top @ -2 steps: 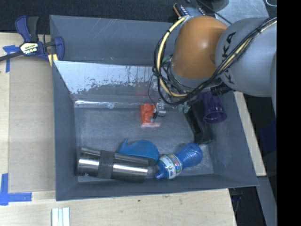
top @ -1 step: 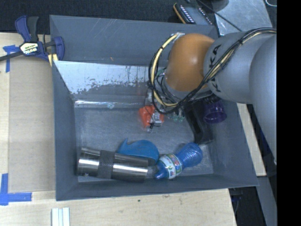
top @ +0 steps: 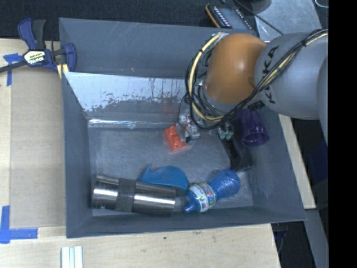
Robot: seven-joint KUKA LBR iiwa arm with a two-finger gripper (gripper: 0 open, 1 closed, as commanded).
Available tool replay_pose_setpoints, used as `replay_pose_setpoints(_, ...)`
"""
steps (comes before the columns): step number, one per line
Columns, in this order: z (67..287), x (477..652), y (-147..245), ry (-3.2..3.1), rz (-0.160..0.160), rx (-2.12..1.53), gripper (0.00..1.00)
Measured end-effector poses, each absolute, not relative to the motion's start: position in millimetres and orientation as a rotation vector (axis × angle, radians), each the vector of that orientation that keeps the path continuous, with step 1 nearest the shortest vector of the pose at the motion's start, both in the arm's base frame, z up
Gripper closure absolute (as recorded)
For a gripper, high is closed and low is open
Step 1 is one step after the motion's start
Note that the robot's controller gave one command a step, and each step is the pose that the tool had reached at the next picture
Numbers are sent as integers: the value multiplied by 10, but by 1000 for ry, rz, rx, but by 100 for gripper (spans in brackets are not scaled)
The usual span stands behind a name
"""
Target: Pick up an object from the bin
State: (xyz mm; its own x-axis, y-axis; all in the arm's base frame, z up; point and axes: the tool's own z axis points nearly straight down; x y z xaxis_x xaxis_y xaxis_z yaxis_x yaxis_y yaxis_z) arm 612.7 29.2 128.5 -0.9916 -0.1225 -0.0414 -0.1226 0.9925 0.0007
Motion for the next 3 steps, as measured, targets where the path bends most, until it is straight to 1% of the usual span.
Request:
replay_pose_setpoints(1,1285,6126,291,3095,5,-190,0)
replay_pose_setpoints(2,1285,6126,291,3095,5,-189,0)
replay_pose_setpoints(3,728,6110,362,3084,4,-258,100)
